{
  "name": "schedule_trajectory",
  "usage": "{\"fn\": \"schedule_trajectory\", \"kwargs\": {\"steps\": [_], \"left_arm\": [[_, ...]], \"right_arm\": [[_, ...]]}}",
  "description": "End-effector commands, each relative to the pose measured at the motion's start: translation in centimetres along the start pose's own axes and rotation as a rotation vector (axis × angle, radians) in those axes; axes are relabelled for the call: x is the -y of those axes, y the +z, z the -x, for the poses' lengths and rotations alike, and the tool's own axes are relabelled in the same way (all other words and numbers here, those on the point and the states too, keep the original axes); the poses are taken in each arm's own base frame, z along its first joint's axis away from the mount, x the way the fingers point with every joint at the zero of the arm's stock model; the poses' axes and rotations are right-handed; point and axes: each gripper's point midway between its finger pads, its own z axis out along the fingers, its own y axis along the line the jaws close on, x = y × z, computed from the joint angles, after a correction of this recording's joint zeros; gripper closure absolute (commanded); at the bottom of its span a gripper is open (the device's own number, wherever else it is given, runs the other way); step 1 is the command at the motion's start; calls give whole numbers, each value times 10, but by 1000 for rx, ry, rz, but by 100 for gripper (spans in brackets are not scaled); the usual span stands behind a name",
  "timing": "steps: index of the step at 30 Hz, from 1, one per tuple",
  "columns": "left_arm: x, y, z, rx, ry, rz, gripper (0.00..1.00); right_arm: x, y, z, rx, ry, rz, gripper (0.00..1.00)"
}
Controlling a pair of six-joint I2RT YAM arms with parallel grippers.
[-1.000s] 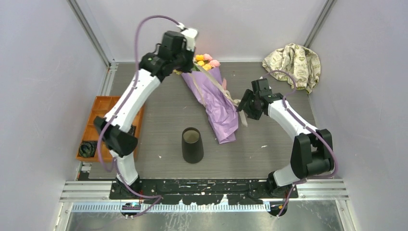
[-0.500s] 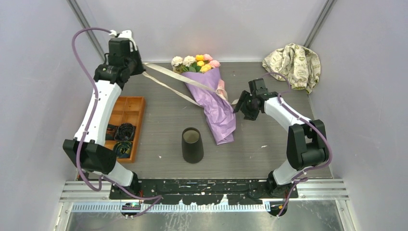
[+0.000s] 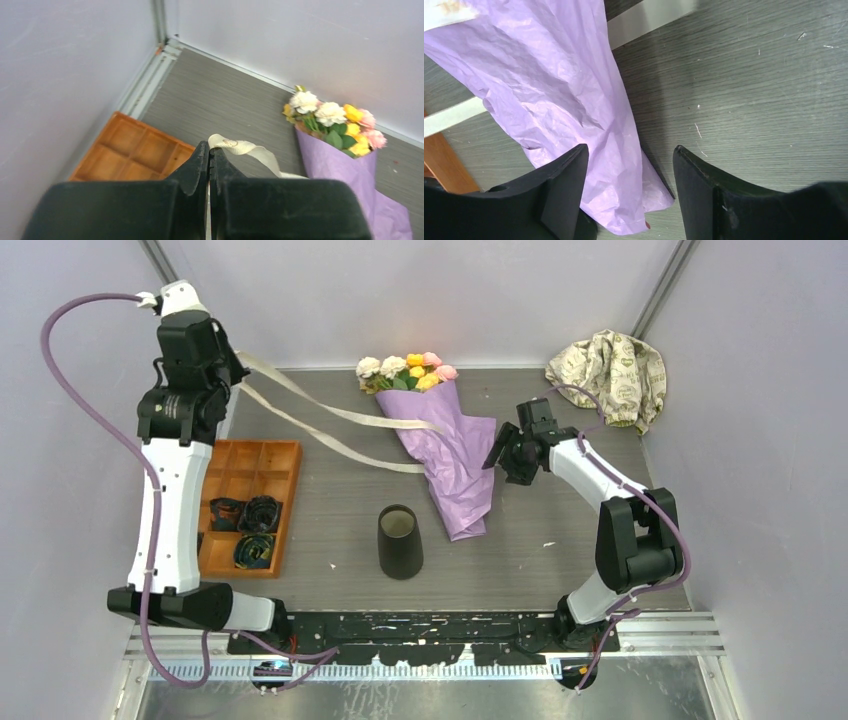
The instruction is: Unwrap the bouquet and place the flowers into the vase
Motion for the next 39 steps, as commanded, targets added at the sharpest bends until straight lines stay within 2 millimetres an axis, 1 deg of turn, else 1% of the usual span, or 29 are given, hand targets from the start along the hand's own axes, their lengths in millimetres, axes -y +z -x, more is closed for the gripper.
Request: {"fn": "schedule_trajectory", "kwargs": {"steps": [1, 3, 4, 6, 8, 10, 12, 14, 16, 17, 18, 19, 20, 22, 24, 26, 28, 30, 31, 32, 35, 38, 39], "left_arm": [[-41, -24, 22, 73, 4, 161, 99], [-39, -19, 17, 48, 14, 143, 98], [-38, -14, 11, 24, 21, 138, 98], [-38, -2, -9, -47, 40, 149, 96], [-37, 13, -34, -118, 42, 152, 92], [-31, 27, -62, -185, 25, 115, 85], [-21, 37, -88, -241, 4, 55, 72], [-6, 43, -110, -294, -12, -26, 59], [9, 47, -128, -342, -22, -112, 48], [16, 48, -135, -367, -23, -149, 45], [21, 49, -140, -390, -25, -180, 44], [26, 50, -145, -412, -28, -204, 44], [30, 51, -149, -432, -32, -219, 44], [32, 51, -150, -441, -45, -227, 44], [34, 49, -150, -435, -62, -234, 44], [35, 47, -148, -426, -76, -240, 45], [35, 42, -146, -416, -85, -245, 46], [33, 39, -145, -412, -90, -242, 47], [33, 38, -145, -408, -93, -241, 48], [32, 37, -145, -406, -97, -239, 48], [32, 36, -146, -401, -107, -239, 48], [34, 36, -149, -408, -119, -248, 49], [34, 36, -151, -414, -123, -252, 50]], "right_arm": [[-21, -9, 22, 63, -12, 49, 32], [-22, -8, 24, 63, -17, 50, 32], [-23, -7, 26, 61, -20, 48, 31], [-24, -4, 28, 59, -24, 39, 31], [-23, 1, 31, 56, -27, 28, 31], [-22, 8, 31, 47, -24, 17, 31], [-19, 16, 29, 33, -22, 7, 31], [-16, 26, 26, 17, -20, 1, 32], [-15, 36, 21, -6, -13, 9, 37], [-17, 39, 19, -16, -9, 20, 41], [-20, 42, 18, -24, -6, 38, 47], [-24, 44, 18, -29, -1, 56, 57], [-28, 45, 19, -31, 4, 72, 63], [-34, 45, 20, -41, 9, 97, 74], [-43, 41, 24, -33, 8, 130, 83], [-55, 29, 30, -10, 5, 178, 90], [-74, 11, 37, 22, -6, 255, 94], [-100, -13, 42, 58, -27, 341, 94], [-115, -29, 44, 80, -50, 391, 95], [-129, -41, 43, 92, -74, 424, 95], [-172, -72, 29, 96, -165, 502, 94], [-205, -81, 5, 44, -222, 576, 94], [-215, -80, -4, 21, -234, 597, 94]]}}
